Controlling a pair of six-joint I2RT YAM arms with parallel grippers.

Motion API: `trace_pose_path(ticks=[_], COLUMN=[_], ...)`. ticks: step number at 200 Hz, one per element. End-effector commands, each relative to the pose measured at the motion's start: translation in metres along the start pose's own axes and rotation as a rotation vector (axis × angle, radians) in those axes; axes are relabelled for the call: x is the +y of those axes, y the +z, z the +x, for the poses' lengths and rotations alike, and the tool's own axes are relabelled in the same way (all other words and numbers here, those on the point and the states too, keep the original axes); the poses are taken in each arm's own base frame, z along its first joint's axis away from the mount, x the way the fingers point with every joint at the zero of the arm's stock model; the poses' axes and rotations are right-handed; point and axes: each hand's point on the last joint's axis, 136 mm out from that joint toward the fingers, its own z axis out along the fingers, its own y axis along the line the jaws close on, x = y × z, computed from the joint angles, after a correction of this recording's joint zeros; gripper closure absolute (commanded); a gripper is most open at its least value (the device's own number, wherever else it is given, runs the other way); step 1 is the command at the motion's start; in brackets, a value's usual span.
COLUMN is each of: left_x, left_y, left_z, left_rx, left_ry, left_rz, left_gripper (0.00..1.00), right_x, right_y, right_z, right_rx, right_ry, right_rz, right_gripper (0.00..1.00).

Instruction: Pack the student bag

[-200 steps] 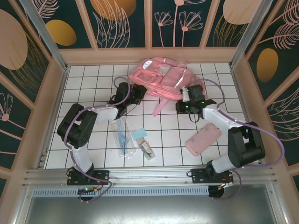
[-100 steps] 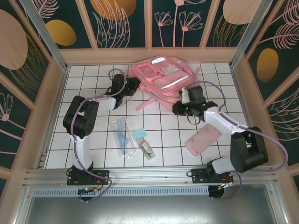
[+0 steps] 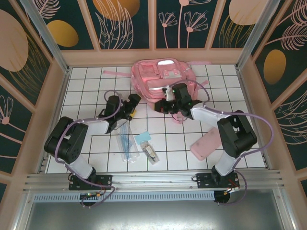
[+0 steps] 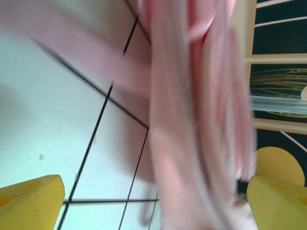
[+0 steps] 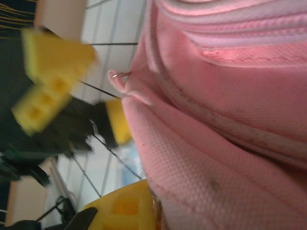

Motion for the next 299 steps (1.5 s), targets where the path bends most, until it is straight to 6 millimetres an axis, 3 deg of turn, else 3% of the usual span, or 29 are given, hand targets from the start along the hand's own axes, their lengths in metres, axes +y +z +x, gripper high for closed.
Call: trace_pose_path(ticks=[1,27,30,50,66,81,88,103,133,155,195,226,237,260,273,277,299], left_x=[-0.038,-0.060,-0.052,-0.060,-0.066,-0.063,-0.062,-0.062,-0.065,-0.066,-0.061,-0.053,-0.050,-0.049,-0.050,-0.061,-0.076], left_y=[0.000,0.011,0.018,0.033,0.041,0.049,0.051,0.054,0.049,0.041,0.025,0.019,0.023,0.042,0.055,0.059,0.079], left_z=[0.006,0.000,0.000,-0.005,-0.008,-0.010,-0.012,-0.015,-0.022,-0.024,-0.024,-0.032,-0.035,-0.042,-0.043,-0.047,-0.056], left_rx=[0.008,0.002,0.004,0.007,0.008,0.007,0.001,-0.011,-0.017,-0.019,-0.015,-0.038,-0.045,-0.039,-0.017,-0.021,-0.017], left_ry=[-0.028,-0.021,-0.027,-0.030,-0.046,-0.059,-0.056,-0.036,0.019,0.073,0.121,0.139,0.142,0.158,0.157,0.163,0.180], left_rz=[0.139,0.207,0.189,0.224,0.268,0.276,0.272,0.260,0.237,0.203,0.164,0.131,0.119,0.105,0.114,0.136,0.159], left_gripper=[0.07,0.14,0.15,0.27,0.51,0.81,1.00,1.00,1.00,1.00,1.00,1.00,1.00,1.00,1.00,1.00,1.00], right_x=[0.068,0.084,0.086,0.095,0.100,0.094,0.086,0.062,-0.012,-0.060,-0.117,-0.169,-0.168,-0.138,-0.113,-0.104,-0.049], right_y=[0.003,0.008,0.008,0.008,0.007,0.005,0.003,-0.002,-0.030,-0.063,-0.113,-0.152,-0.153,-0.123,-0.102,-0.096,-0.066], right_z=[-0.023,-0.003,0.001,0.021,0.038,0.052,0.057,0.069,0.075,0.057,0.018,0.006,0.005,0.022,0.038,0.043,0.063], right_rx=[-0.031,0.021,0.029,0.076,0.117,0.147,0.158,0.184,0.187,0.120,0.013,-0.007,-0.018,0.033,0.074,0.085,0.127], right_ry=[-0.116,-0.151,-0.155,-0.174,-0.186,-0.178,-0.170,-0.155,-0.095,-0.025,-0.025,0.015,0.029,0.023,0.019,0.020,0.028], right_rz=[-0.199,-0.215,-0.217,-0.225,-0.224,-0.189,-0.160,-0.064,0.207,0.353,0.579,0.799,0.792,0.622,0.500,0.452,0.200], right_gripper=[1.00,1.00,1.00,1.00,1.00,1.00,1.00,1.00,1.00,1.00,1.00,1.00,1.00,1.00,1.00,1.00,1.00])
